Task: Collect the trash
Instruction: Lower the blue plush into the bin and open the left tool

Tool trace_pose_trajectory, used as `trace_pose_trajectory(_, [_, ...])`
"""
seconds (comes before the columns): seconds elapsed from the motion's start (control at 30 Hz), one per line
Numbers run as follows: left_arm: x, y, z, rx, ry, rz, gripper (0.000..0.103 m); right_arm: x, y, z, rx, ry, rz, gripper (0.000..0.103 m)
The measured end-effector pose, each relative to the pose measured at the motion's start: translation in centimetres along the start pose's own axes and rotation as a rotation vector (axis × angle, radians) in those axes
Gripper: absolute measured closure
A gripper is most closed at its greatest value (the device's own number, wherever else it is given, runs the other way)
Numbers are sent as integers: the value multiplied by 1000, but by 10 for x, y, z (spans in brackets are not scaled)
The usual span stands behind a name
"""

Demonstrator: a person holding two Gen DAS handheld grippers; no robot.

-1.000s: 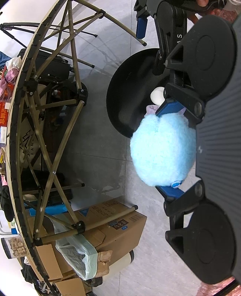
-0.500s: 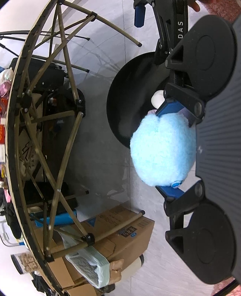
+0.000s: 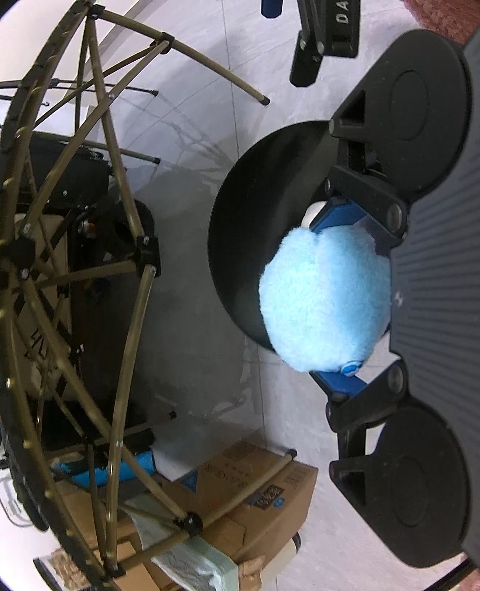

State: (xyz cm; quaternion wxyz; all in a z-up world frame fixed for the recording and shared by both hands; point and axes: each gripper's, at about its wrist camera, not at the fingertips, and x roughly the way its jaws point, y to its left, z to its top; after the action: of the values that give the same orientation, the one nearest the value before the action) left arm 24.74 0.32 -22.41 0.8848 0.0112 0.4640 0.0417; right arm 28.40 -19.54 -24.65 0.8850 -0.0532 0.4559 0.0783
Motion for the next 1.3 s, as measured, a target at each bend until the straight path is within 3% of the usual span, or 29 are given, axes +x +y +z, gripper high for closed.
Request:
trace_pose_trajectory(0.37, [28, -19, 11, 34, 69, -41, 27, 7, -32, 2, 90, 36, -58, 0])
trace_pose_trajectory(0.7, [49, -30, 18, 55, 130, -42, 27, 23, -31, 5, 96, 77, -68, 0])
trace_pose_trajectory(1.13, [63, -45, 22, 70, 153, -38, 26, 29, -37, 6, 142, 90, -68, 0])
trace_pose_trajectory(1.23, [65, -45, 22, 65, 166, -31, 25, 29, -37, 7, 141, 88, -66, 0])
trace_pose_trajectory(1.3, [66, -41, 22, 45, 184, -37, 18, 29, -36, 7, 139, 87, -67, 0])
